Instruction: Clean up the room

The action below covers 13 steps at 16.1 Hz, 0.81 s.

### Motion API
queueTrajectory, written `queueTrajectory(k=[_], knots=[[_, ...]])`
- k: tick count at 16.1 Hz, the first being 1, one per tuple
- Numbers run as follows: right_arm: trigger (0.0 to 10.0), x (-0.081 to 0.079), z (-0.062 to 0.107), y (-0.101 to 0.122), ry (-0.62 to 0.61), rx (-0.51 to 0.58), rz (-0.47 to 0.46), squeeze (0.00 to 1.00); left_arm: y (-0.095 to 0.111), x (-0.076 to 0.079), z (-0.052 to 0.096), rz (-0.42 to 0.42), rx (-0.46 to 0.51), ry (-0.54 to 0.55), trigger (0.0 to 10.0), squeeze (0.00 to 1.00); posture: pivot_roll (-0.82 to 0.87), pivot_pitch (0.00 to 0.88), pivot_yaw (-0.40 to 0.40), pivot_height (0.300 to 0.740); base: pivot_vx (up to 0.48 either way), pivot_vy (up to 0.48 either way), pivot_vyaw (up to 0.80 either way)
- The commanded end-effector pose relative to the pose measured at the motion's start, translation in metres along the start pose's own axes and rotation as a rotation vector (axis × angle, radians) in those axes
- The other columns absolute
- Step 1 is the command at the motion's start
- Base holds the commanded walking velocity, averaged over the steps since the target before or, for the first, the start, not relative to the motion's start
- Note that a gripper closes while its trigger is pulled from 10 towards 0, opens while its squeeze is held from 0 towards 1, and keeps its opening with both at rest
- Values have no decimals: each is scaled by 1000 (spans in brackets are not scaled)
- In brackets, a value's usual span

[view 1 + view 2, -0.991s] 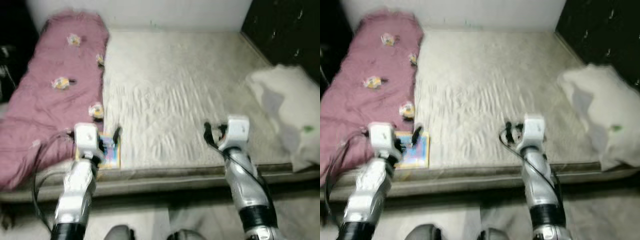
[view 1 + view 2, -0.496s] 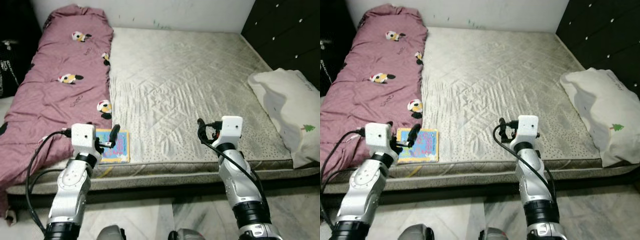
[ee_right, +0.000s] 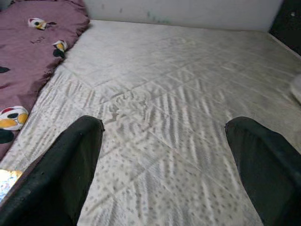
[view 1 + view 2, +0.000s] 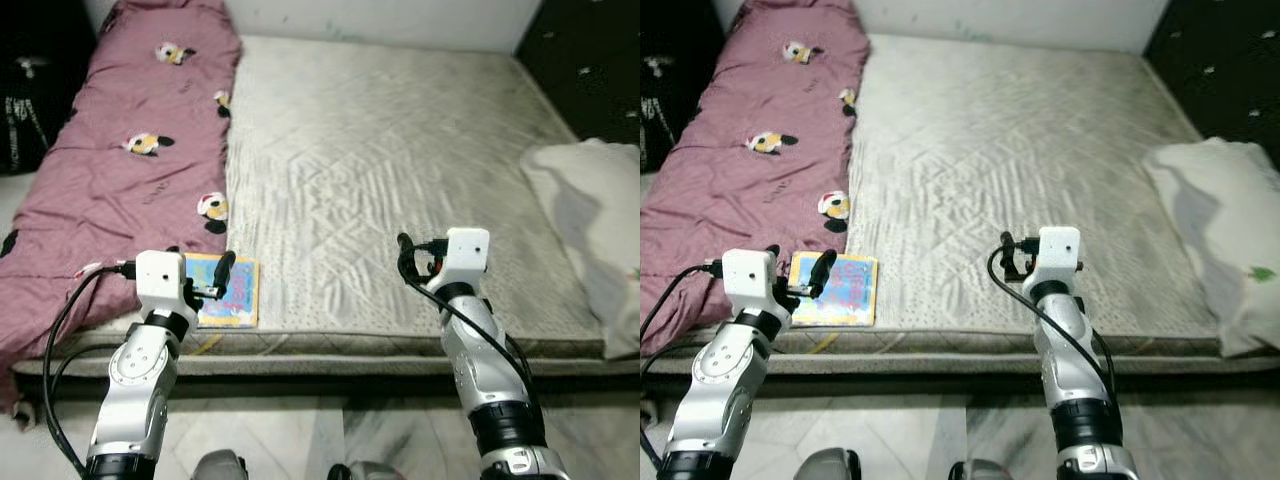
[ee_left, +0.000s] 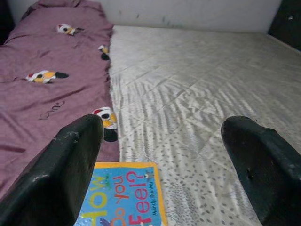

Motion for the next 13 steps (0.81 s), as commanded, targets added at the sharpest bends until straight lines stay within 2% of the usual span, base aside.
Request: queueTrajectory(k=[1, 5, 10, 11, 13], knots=[[10000, 2, 2, 4, -6, 23, 2, 0, 3, 1, -1, -3, 5, -14, 10000, 0, 4, 117, -76, 740, 307, 0, 0], [10000, 3, 3, 4, 8, 21, -27, 0, 2, 2, 0, -2, -3, -7, 10000, 0, 11, 115, -81, 740, 288, 0, 0], [10000, 4, 3, 1, 12, -2, -25, 0, 1, -2, 1, -5, -8, 21, 10000, 0, 14, 109, -79, 740, 0, 0, 0], [10000, 4, 3, 1, 10, -8, -13, 0, 0, -3, 0, -1, -19, 28, 10000, 0, 13, 106, -77, 740, 0, 0, 0], [10000, 5, 2, 0, -20, -15, 82, 0, 0, -3, -1, 2, -21, 28, 10000, 0, 12, 104, -76, 740, 0, 435, 0]])
Point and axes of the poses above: a point about 5 cm out from each wrist's last joint towards the gripper, its own z axis pointing back from the gripper into the wrist, its own y axis along the axis of the wrist's last joint, x = y × z, the point moved 2 cm from there along -z, pointing out of the wrist towards the gripper, and after that the axes turned 2 degrees about -z, right-handed, at the moved point
